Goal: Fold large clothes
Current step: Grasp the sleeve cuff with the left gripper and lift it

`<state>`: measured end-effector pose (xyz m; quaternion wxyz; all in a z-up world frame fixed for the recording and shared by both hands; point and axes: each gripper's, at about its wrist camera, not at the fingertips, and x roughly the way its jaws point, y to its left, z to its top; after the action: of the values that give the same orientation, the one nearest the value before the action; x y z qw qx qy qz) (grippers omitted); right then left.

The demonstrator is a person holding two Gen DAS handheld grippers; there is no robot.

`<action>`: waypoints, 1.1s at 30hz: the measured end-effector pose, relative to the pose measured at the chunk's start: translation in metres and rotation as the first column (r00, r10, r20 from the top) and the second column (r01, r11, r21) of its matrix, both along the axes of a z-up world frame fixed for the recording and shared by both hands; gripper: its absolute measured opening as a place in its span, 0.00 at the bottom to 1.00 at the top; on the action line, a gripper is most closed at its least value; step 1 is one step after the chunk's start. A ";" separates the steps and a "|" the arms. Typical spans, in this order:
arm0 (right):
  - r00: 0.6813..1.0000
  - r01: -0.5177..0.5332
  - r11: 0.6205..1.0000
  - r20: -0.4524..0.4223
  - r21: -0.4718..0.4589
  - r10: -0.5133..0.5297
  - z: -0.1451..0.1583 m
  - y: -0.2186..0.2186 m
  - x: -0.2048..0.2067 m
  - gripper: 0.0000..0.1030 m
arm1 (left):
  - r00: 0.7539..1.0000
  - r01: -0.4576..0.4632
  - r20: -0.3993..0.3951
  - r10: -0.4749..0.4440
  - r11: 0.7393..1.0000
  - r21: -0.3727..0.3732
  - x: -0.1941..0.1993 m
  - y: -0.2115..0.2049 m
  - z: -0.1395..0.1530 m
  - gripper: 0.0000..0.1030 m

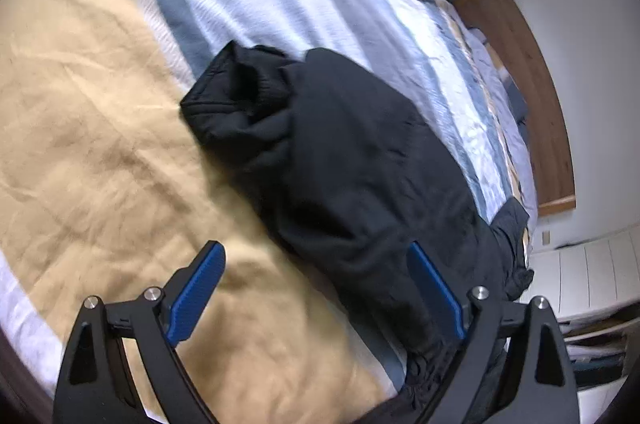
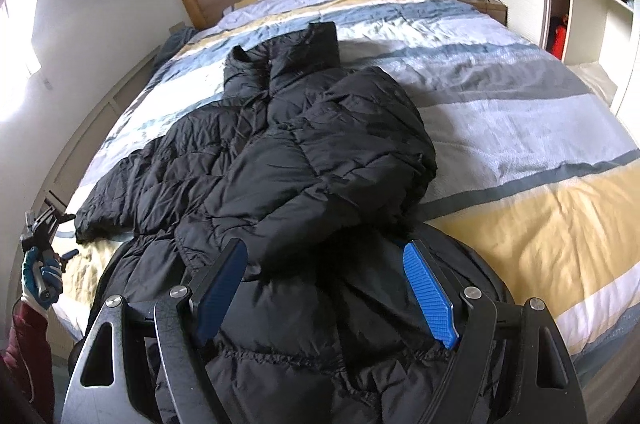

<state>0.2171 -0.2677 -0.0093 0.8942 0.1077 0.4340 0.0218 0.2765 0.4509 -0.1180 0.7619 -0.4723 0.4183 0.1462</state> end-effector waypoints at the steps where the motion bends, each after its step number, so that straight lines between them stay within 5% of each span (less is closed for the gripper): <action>1: 1.000 0.004 1.000 -0.004 -0.002 -0.004 -0.001 0.000 0.002 0.78 | 1.000 -0.007 0.001 0.007 1.000 -0.006 0.002 0.003 -0.003 0.89; 7: 1.000 0.018 1.000 -0.017 -0.009 -0.018 -0.004 -0.003 0.006 0.78 | 0.998 -0.046 0.049 0.051 0.995 -0.093 0.015 0.021 -0.021 0.83; 14: 0.999 0.041 0.999 -0.023 -0.010 -0.041 -0.005 -0.009 0.001 0.78 | 0.993 -0.065 0.083 0.082 0.980 -0.189 0.027 0.028 -0.030 0.28; 17: 0.999 0.046 0.999 -0.019 -0.009 -0.046 -0.003 -0.011 -0.001 0.78 | 0.990 -0.061 0.112 0.085 0.978 -0.200 0.026 0.027 -0.028 0.16; 33: 0.998 0.039 0.999 0.046 0.013 -0.040 0.016 -0.018 -0.025 0.78 | 0.970 0.079 0.230 -0.083 0.996 0.028 0.029 -0.019 0.066 0.08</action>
<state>0.1918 -0.2860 0.0069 0.9035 0.1213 0.4109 0.0093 0.3060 0.4319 -0.0515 0.8152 -0.4615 0.3442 0.0630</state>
